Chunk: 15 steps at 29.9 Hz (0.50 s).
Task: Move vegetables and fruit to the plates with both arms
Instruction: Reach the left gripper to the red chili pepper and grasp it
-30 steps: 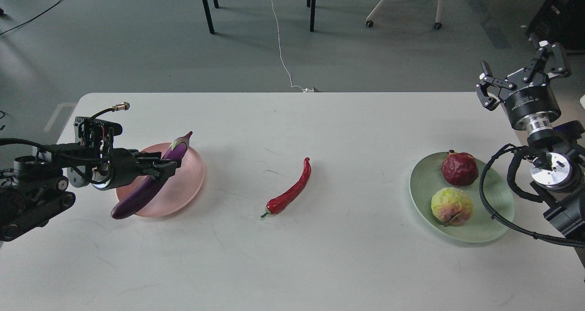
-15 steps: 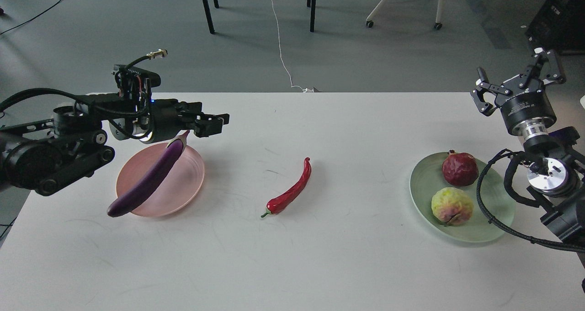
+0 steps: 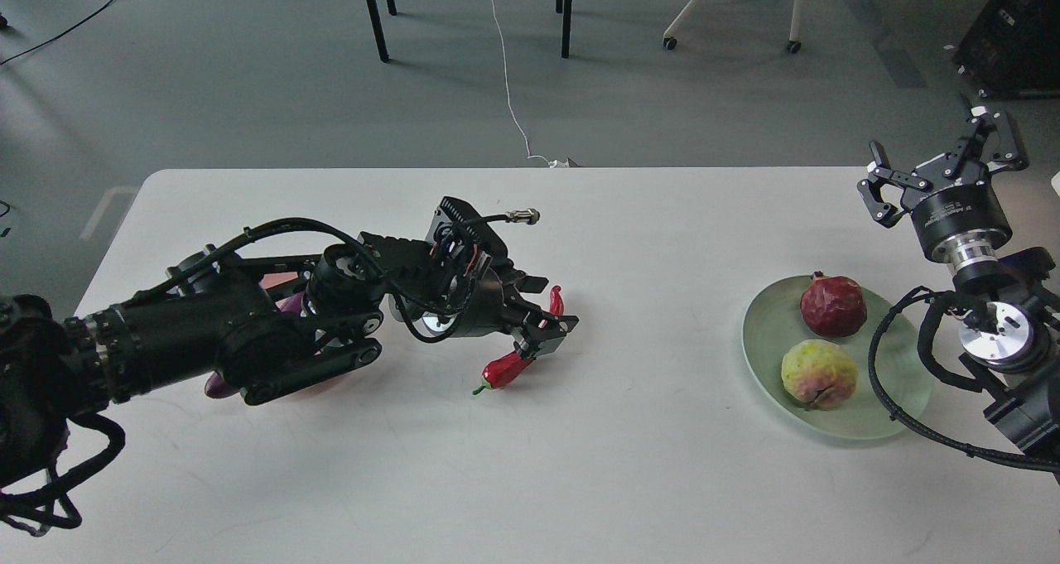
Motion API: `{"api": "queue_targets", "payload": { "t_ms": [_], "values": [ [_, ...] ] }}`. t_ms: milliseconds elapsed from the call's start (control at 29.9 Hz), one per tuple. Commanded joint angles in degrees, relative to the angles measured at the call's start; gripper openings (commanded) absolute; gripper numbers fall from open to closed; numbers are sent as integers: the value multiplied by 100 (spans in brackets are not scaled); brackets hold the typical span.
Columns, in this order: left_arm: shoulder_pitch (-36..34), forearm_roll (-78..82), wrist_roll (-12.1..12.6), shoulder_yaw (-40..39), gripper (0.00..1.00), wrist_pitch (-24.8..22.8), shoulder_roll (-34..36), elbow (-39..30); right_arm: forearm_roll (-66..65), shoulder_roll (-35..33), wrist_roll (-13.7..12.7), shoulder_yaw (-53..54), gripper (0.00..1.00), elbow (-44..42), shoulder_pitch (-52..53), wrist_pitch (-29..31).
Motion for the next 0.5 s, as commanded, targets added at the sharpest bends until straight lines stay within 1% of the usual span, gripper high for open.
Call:
{"api": "queue_targets", "payload": {
  "t_ms": [0, 100, 167, 368, 401, 468],
  "values": [
    [46, 118, 72, 340, 58, -1, -106, 87, 0, 0, -1, 0, 99, 8, -1, 0],
    [160, 118, 81, 394, 42, -1, -54, 113, 0, 0, -1, 0, 99, 8, -1, 0],
    [257, 127, 81, 394, 36, -1, -10, 113, 0, 0, -1, 0, 99, 8, -1, 0],
    [363, 101, 63, 333, 10, 8, 236, 113, 0, 0, -1, -9, 99, 8, 8, 0],
    [354, 83, 63, 306, 9, 8, 280, 70, 0, 0, -1, 0, 99, 17, 8, 0],
    [354, 65, 63, 227, 8, 26, 403, 8, 0, 0, -1, 0, 99, 17, 26, 0]
  ]
}}
